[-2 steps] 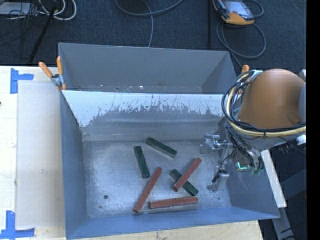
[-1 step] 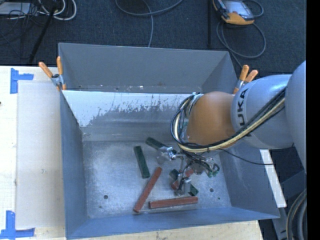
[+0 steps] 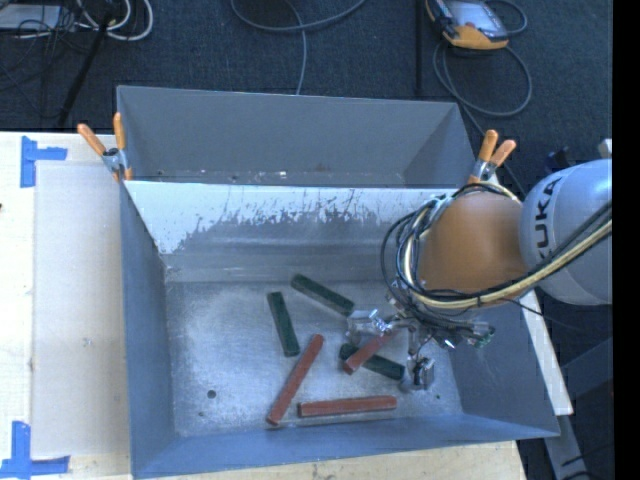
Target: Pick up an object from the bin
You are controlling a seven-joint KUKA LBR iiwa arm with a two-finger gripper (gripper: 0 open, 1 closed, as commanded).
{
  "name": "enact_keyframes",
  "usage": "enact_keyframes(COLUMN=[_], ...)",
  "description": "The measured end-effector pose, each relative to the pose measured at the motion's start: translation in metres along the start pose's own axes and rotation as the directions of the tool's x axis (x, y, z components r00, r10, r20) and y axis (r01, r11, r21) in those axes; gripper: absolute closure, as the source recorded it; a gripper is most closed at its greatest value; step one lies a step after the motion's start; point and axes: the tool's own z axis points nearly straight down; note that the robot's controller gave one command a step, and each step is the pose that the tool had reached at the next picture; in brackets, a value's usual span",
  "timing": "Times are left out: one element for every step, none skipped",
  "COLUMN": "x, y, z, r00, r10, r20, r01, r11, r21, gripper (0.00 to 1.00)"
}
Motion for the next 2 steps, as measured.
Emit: enact_keyframes(x=[-0.001,-0.01], y=[0.0,-0.022], z=[-0.001,-0.197], r00=[1.0,0.994], r10=[0.002,-0.111], r20=[0.004,0.009], r01=[-0.002,0.111], r11=[1.0,0.994], r21=[0.0,0.009], gripper=[1.0,1.0])
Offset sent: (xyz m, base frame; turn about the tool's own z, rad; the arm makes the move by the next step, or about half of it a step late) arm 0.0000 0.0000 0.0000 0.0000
